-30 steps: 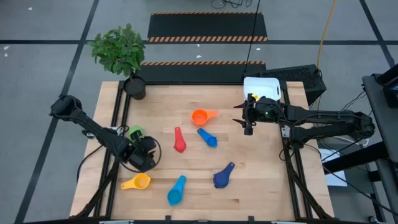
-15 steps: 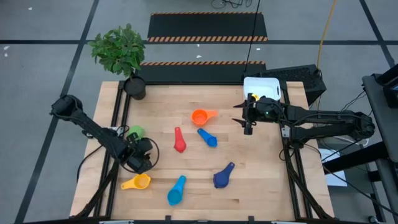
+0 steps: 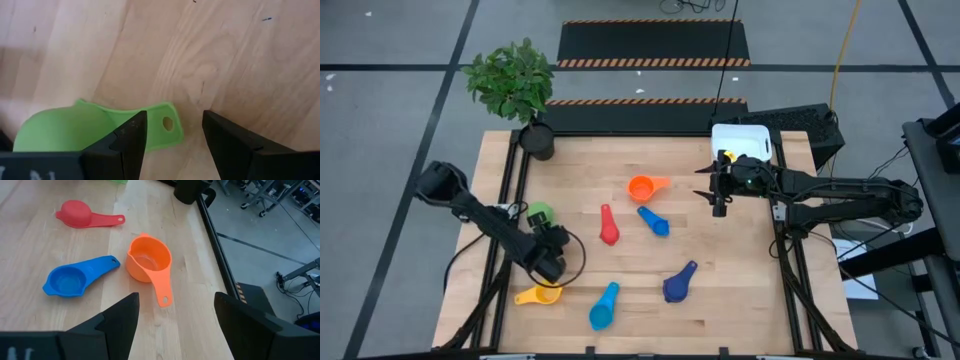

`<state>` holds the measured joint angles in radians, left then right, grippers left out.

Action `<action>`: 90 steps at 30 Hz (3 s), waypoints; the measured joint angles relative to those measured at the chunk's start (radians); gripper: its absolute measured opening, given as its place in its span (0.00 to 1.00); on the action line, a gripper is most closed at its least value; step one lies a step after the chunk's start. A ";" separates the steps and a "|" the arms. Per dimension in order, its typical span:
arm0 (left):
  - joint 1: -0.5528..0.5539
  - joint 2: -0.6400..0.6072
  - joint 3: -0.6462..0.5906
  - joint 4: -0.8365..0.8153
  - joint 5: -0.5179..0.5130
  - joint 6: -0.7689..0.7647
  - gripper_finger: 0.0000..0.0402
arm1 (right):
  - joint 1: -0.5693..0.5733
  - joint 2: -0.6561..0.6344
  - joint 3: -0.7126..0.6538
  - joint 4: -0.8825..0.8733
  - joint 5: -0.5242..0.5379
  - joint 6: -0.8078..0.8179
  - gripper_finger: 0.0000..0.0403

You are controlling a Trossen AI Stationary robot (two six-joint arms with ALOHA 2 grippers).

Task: Nest measuring cups in basket
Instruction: Stack the green measuring cup into the orange measuring cup

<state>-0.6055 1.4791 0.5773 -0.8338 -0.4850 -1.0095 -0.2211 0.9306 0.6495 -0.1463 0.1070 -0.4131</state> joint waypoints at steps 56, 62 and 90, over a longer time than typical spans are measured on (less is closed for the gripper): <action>-0.001 -0.034 0.436 -0.441 -0.480 0.084 0.01 | 0.000 0.000 -0.001 0.071 -0.011 0.103 0.63; -0.034 -0.185 0.441 -0.318 -0.784 0.182 0.01 | 0.000 0.000 -0.001 0.149 -0.166 0.166 0.63; 0.184 -0.229 0.438 1.063 -0.419 1.451 0.01 | 0.000 0.352 -0.001 1.000 -0.555 0.481 0.63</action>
<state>-0.4217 1.2503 1.0153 0.2290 -0.9040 0.4415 -0.2207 1.2821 0.6483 0.8535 -0.4484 0.0678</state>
